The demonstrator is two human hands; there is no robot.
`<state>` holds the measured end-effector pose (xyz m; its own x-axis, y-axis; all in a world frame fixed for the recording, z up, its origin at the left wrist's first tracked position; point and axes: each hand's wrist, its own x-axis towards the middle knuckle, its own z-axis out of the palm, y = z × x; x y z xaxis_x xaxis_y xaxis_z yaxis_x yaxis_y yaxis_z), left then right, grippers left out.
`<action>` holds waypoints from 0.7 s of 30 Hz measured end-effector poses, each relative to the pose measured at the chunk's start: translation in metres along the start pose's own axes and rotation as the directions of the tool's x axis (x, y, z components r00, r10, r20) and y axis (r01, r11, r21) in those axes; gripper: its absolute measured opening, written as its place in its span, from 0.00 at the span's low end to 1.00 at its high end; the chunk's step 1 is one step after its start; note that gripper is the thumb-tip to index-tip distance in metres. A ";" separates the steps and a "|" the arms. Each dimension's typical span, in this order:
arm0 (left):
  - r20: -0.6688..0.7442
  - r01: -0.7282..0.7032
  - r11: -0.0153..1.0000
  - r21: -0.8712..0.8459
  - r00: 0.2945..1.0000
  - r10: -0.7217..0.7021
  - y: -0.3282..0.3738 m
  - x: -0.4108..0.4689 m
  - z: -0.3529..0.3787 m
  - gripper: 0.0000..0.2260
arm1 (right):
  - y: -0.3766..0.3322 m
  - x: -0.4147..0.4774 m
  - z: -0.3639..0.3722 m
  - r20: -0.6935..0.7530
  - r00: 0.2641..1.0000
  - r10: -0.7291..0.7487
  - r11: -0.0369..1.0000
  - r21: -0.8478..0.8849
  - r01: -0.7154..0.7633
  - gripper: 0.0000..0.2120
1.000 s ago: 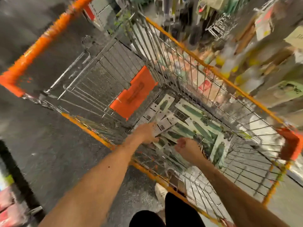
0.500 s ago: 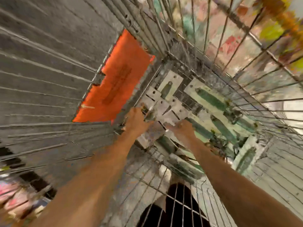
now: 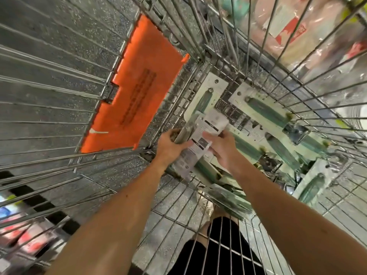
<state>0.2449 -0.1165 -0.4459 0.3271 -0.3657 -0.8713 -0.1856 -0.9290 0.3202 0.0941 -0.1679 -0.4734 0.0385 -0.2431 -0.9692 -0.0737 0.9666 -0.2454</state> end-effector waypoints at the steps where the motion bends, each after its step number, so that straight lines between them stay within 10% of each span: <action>1: 0.016 -0.009 1.000 -0.028 1.000 0.009 -0.001 0.001 0.000 0.26 | 0.000 0.000 -0.001 0.010 1.000 0.015 1.000 0.017 -0.015 0.17; 10: 0.164 0.108 0.961 -0.255 0.984 -0.067 0.019 -0.011 -0.011 0.07 | -0.011 -0.014 -0.014 0.091 0.996 0.019 0.992 0.123 -0.030 0.14; 12: 0.186 0.115 0.951 -0.288 0.981 -0.063 0.022 -0.017 -0.013 0.13 | -0.017 -0.022 -0.016 0.108 0.994 0.008 0.987 0.161 -0.025 0.14; 15: 0.181 0.089 0.947 -0.307 0.983 -0.033 0.034 -0.032 -0.018 0.49 | -0.024 -0.035 -0.021 0.136 0.990 -0.030 0.975 0.224 -0.001 0.14; 21: 0.179 0.026 0.938 -0.347 0.983 0.039 0.049 -0.080 -0.034 0.42 | -0.044 -0.092 -0.026 0.167 0.980 -0.105 0.975 0.212 0.069 0.17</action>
<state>0.2408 -0.1344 -0.3478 0.1486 -0.3859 -0.9105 0.1556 -0.9001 0.4069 0.0678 -0.1904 -0.3736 0.2121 -0.3267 -0.9210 0.1419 0.9428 -0.3017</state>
